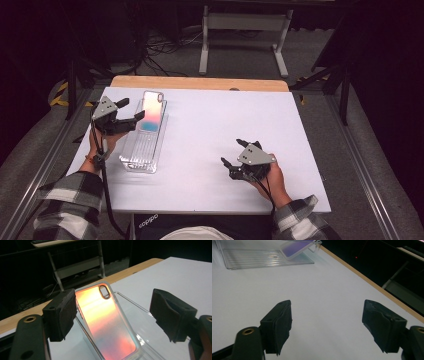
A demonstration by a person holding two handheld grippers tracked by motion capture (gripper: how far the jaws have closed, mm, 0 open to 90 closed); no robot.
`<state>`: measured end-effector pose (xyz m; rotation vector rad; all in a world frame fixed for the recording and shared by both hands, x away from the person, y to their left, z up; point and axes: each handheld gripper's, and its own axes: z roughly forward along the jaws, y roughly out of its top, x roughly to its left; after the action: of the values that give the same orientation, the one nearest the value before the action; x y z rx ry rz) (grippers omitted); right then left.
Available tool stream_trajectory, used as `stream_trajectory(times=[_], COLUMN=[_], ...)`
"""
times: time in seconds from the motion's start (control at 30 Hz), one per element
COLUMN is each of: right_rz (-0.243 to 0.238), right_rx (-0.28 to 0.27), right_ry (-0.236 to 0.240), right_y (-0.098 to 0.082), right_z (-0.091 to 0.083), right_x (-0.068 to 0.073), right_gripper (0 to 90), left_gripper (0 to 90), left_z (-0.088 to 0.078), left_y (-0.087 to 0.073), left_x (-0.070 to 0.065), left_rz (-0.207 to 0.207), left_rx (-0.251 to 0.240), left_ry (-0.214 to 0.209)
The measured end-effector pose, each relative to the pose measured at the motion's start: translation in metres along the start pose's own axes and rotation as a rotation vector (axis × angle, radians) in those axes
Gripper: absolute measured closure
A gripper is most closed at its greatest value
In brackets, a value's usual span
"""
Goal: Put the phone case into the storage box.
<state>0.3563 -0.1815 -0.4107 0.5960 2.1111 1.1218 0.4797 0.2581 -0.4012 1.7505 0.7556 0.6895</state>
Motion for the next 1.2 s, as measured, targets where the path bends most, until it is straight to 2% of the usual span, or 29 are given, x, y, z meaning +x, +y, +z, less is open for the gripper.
stream_trajectory(times=[0.2, 0.33, 0.43, 0.47, 0.7, 0.8, 1.2], right_rz=[0.001, 0.000, -0.002, -0.003, -0.005, -0.003, -0.005], right_rx=[-0.001, -0.001, 0.001, 0.001, 0.001, -0.001, -0.018], right_ry=[0.000, 0.001, 0.002, 0.003, 0.004, 0.006, 0.011], right_y=[0.000, 0.000, -0.001, -0.001, 0.000, 0.000, 0.000], right_z=[-0.001, -0.001, -0.001, 0.000, -0.001, -0.002, -0.003], right_x=[0.000, 0.000, 0.001, 0.001, 0.001, 0.001, 0.001], right_gripper=[24.4, 24.4, 24.2, 24.2, 24.1, 24.3, 23.2], left_gripper=[17.5, 15.3, 13.4, 13.5, 14.8, 14.1, 9.9], left_z=[-0.005, -0.007, -0.010, -0.010, -0.013, -0.016, -0.027], left_y=[0.001, 0.001, 0.001, 0.001, 0.003, 0.003, 0.005], left_x=[-0.004, -0.005, -0.008, -0.009, -0.014, -0.017, -0.025], left_rz=[0.003, -0.022, -0.015, -0.022, -0.009, -0.004, 0.011], left_rx=[0.004, -0.021, -0.022, -0.036, -0.003, -0.023, -0.035], left_ry=[-0.016, -0.048, -0.065, -0.068, -0.115, -0.109, -0.092])
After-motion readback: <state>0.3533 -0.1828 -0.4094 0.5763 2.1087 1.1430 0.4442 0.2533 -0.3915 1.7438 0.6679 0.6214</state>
